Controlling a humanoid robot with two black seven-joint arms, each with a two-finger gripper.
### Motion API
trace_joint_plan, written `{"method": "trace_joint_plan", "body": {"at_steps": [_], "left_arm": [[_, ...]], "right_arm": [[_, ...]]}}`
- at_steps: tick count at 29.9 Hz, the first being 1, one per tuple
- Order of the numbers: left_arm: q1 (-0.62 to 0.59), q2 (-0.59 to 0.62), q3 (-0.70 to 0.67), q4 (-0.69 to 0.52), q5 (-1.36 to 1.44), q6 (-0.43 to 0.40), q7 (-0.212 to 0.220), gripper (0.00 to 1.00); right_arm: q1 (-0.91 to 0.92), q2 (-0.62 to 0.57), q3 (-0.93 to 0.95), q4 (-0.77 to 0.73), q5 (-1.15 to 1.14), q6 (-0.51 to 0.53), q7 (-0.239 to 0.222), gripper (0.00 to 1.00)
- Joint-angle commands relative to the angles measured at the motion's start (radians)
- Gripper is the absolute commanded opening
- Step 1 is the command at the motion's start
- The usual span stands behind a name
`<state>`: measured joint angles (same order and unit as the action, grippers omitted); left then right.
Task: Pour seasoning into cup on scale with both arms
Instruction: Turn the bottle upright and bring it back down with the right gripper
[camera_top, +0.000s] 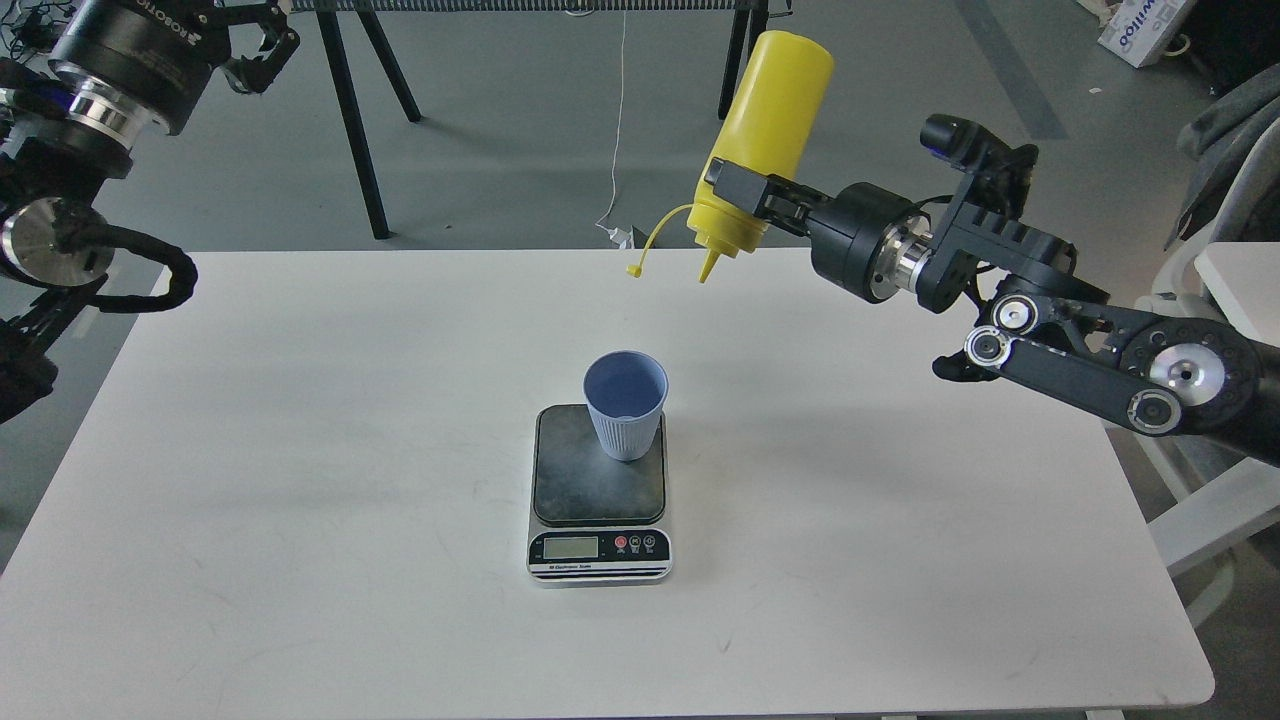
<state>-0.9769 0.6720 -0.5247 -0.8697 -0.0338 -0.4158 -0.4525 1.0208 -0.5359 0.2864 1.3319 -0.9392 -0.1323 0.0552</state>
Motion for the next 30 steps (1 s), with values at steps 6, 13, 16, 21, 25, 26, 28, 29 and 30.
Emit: {"method": "trace_joint_plan", "body": {"at_steps": [6, 13, 16, 21, 25, 26, 28, 29, 30], "left_arm": [[0.001, -0.002, 0.002, -0.002, 0.000, 0.000, 0.000, 1.00], [0.004, -0.005, 0.003, -0.002, 0.000, 0.000, 0.000, 1.00], [0.011, -0.005, 0.003, -0.002, 0.000, 0.000, 0.000, 1.00], [0.026, -0.008, 0.003, -0.003, 0.000, 0.000, 0.000, 1.00], [0.029, -0.008, 0.002, -0.003, 0.000, 0.002, 0.000, 1.00], [0.029, -0.008, 0.003, -0.003, 0.000, 0.002, 0.000, 1.00], [0.029, -0.006, 0.003, -0.005, 0.000, 0.002, 0.000, 1.00], [0.029, -0.008, 0.003, -0.005, 0.000, 0.002, 0.000, 1.00], [0.029, -0.008, 0.003, -0.005, 0.000, 0.002, 0.000, 1.00]], "right_arm": [[-0.329, -0.026, 0.335, 0.107, 0.449, 0.020, -0.031, 0.23], [-0.525, -0.012, 0.447, 0.101, 0.900, 0.183, -0.021, 0.24], [-0.597, -0.010, 0.487, 0.101, 0.994, 0.241, -0.006, 0.24], [-0.732, 0.002, 0.591, 0.104, 1.158, 0.399, 0.005, 0.27], [-0.829, 0.031, 0.628, 0.084, 1.200, 0.528, 0.032, 0.28], [-0.846, 0.040, 0.629, 0.078, 1.203, 0.561, 0.040, 0.28], [-0.876, 0.065, 0.629, 0.070, 1.208, 0.621, 0.054, 0.28], [-0.890, 0.083, 0.629, 0.063, 1.218, 0.621, 0.064, 0.28], [-0.903, 0.100, 0.629, 0.056, 1.229, 0.621, 0.072, 0.28]]}}
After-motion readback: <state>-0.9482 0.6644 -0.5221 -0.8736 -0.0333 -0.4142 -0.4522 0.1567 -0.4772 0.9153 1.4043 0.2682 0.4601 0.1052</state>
